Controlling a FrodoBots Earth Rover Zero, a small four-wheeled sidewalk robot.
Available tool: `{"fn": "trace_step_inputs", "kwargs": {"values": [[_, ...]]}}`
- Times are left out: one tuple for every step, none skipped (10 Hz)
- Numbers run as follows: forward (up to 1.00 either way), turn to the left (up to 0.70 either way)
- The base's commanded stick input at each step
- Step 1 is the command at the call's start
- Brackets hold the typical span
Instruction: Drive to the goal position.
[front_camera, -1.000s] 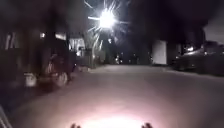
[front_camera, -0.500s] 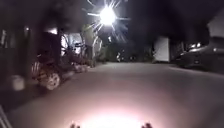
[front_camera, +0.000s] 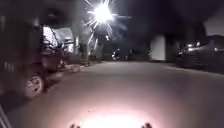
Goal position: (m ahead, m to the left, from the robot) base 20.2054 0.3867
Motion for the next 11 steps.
{"fn": "trace_step_inputs", "kwargs": {"values": [[1.0,0.0],[1.0,0.0],[1.0,0.0],[1.0,0.0],[1.0,0.0],[1.0,0.0],[1.0,0.0],[1.0,0.0],[1.0,0.0],[1.0,0.0],[1.0,0.0]]}}
